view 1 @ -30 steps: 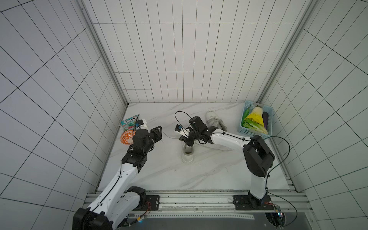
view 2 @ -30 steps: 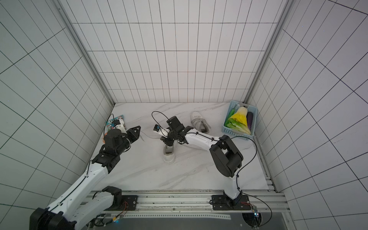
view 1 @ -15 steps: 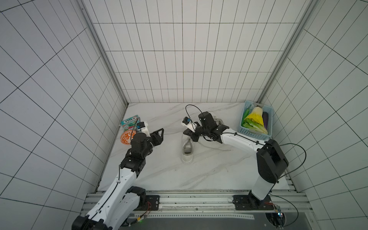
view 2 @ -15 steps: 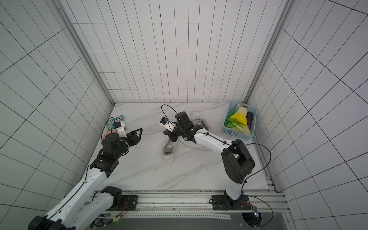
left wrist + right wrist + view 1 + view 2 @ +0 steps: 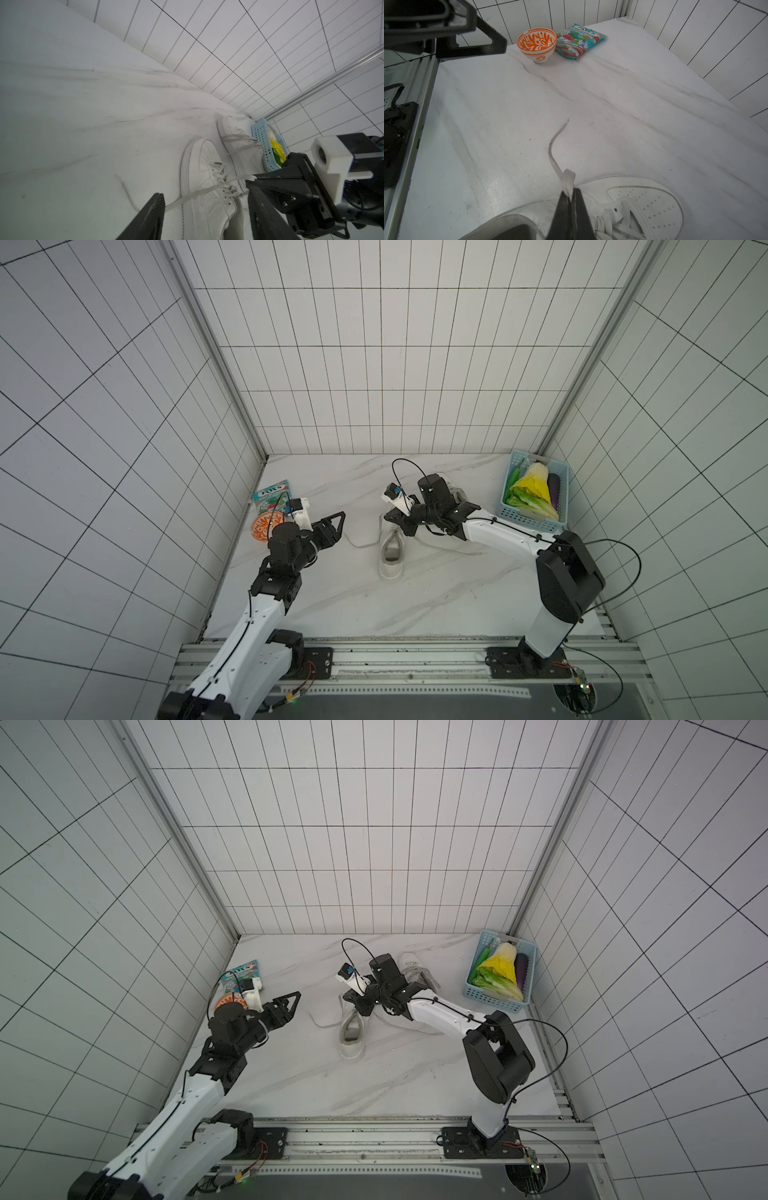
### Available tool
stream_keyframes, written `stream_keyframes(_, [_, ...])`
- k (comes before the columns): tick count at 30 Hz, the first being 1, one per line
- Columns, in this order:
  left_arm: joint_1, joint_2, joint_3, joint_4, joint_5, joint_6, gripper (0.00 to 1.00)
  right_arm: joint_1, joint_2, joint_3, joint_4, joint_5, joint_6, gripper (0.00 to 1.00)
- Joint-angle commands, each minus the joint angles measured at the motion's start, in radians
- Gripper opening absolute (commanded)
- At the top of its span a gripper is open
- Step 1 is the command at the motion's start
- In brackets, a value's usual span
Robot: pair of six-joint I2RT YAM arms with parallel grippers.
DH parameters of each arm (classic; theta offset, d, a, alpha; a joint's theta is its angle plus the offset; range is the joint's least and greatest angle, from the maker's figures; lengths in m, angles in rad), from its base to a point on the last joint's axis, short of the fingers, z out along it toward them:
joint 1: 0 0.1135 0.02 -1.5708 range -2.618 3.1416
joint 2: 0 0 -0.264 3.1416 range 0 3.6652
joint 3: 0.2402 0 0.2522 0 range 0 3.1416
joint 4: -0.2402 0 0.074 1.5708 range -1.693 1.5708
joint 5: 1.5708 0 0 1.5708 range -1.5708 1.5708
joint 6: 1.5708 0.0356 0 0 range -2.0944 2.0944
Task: Tie the shoes
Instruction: Wrap the shoelace around the shoelace.
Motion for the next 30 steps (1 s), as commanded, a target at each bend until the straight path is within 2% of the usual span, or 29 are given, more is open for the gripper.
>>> stream_keyframes(1, [-0.034, 0.1, 0.05, 0.143, 0.238, -0.03, 0.64, -0.009, -0.033, -0.028, 0.033, -0.023, 0.016, 0.0])
stream_keyframes(8, [-0.161, 0.295, 0.13, 0.216, 0.247, -0.105, 0.67, -0.01, -0.032, -0.03, 0.034, -0.024, 0.013, 0.0])
stream_keyframes(14, [-0.167, 0.369, 0.154, 0.254, 0.167, -0.129, 0.67, -0.008, -0.032, -0.036, 0.035, -0.029, 0.016, 0.0])
stream_keyframes(24, [-0.201, 0.477, 0.199, 0.299, 0.176, -0.136, 0.63, -0.008, -0.03, -0.039, 0.049, -0.029, 0.028, 0.0])
stream_keyframes(30, [-0.21, 0.522, 0.207, 0.284, 0.12, -0.14, 0.61, -0.006, -0.025, -0.04, 0.058, -0.029, 0.038, 0.0])
